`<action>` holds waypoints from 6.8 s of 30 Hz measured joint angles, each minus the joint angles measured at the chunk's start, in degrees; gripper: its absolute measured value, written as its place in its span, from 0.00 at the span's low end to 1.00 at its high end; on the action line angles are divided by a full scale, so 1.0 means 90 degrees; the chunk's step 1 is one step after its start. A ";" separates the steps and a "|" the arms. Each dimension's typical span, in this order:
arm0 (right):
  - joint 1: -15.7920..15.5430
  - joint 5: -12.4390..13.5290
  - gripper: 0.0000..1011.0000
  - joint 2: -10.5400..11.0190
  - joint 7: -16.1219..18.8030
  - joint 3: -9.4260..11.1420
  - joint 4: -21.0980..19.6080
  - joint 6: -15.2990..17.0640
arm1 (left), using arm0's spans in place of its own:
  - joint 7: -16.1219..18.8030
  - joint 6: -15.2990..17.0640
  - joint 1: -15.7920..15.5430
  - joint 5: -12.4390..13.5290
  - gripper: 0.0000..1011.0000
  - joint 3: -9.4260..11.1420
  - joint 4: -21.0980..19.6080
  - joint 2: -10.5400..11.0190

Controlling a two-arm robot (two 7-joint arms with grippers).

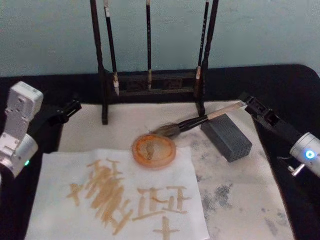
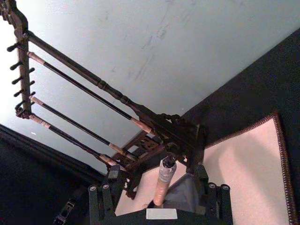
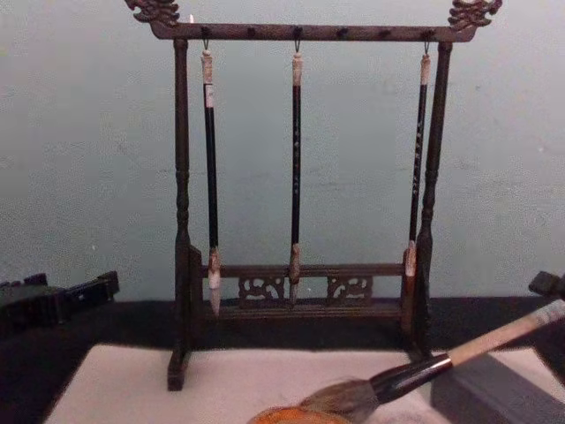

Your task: Pick up the brush from the inkstone, write on the paper, then place the brush back to its original position.

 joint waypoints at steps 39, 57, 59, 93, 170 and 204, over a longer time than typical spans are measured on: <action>0.0233 0.0129 1.00 0.0117 0.0179 -0.0403 0.0197 -0.0305 | 0.0000 0.0000 0.0000 0.0000 0.99 -0.0001 0.0000 0.0000; 0.0223 0.0121 0.73 0.0115 0.0165 -0.0392 0.0185 -0.0301 | 0.0000 0.0000 0.0001 0.0000 0.99 -0.0001 0.0000 0.0000; 0.0222 0.0121 0.64 0.0115 0.0163 -0.0392 0.0183 -0.0300 | 0.0000 0.0000 0.0000 0.0000 0.99 0.0000 0.0000 0.0000; 0.0222 0.0121 0.17 0.0115 0.0157 -0.0391 0.0184 -0.0297 | 0.0000 0.0000 0.0000 0.0000 0.99 0.0000 0.0000 0.0000; -0.1127 -0.1839 0.17 0.1545 0.0072 -0.1037 -0.3990 -0.1157 | 0.0000 0.0000 0.0000 0.0000 0.99 -0.0001 0.0000 0.0000; -0.1314 -0.2092 0.17 0.1339 -0.0123 -0.0870 -0.3386 -0.1129 | 0.0000 0.0000 0.0000 0.0000 0.99 0.0000 0.0000 0.0000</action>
